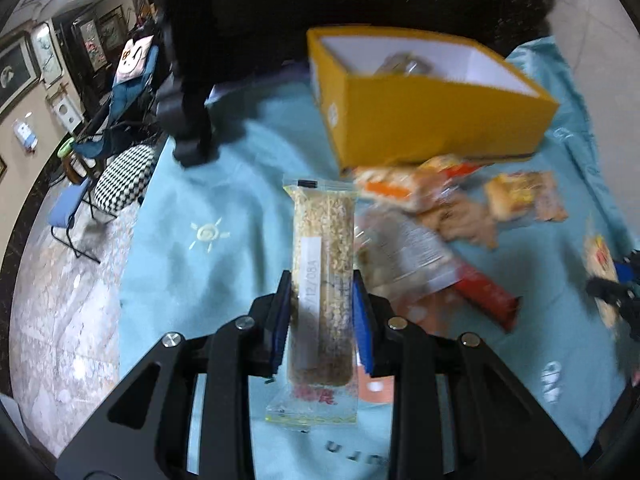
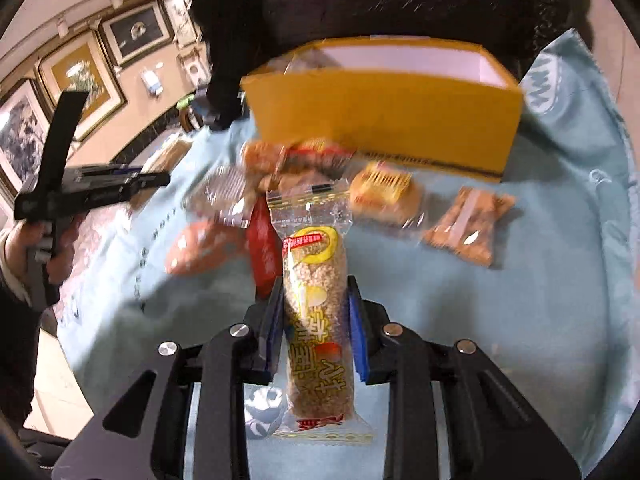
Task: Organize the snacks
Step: 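Carry both bars into the yellow box and open both grippers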
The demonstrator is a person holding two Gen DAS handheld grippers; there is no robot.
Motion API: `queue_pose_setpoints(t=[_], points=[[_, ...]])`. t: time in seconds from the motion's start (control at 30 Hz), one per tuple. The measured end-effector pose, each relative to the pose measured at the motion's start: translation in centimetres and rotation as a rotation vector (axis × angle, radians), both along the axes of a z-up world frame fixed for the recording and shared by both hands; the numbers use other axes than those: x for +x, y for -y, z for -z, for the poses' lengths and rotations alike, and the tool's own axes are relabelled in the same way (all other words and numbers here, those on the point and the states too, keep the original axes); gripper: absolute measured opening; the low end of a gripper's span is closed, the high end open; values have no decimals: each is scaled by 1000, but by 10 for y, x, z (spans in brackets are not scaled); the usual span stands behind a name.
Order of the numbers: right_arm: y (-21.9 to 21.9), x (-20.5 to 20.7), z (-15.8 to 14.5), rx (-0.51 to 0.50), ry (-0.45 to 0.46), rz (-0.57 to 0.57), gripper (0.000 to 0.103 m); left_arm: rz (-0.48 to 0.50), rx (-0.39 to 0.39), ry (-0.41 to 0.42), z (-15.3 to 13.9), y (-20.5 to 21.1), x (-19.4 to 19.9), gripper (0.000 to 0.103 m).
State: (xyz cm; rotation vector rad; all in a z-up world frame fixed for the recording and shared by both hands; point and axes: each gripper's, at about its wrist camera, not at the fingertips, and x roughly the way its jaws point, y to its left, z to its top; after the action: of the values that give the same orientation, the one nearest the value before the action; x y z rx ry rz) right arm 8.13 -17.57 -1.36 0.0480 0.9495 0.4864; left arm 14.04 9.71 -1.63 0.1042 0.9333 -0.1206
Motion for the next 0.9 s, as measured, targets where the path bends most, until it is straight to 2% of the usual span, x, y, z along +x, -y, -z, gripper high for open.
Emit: queue_pose_setpoints(t=[0.2, 0.3, 0.53, 0.7, 0.9], points=[[17, 27, -30, 31, 55, 49, 29, 23, -66, 50, -33, 28, 5, 28], [26, 42, -48, 41, 94, 74, 29, 30, -63, 68, -44, 47, 17, 28], [31, 102, -80, 60, 161, 106, 29, 7, -124, 81, -74, 84, 79, 28], [34, 153, -83, 108, 175, 138, 29, -3, -155, 64, -84, 107, 132, 28], [31, 214, -67, 86, 151, 174, 29, -16, -142, 33, -70, 128, 188, 28]])
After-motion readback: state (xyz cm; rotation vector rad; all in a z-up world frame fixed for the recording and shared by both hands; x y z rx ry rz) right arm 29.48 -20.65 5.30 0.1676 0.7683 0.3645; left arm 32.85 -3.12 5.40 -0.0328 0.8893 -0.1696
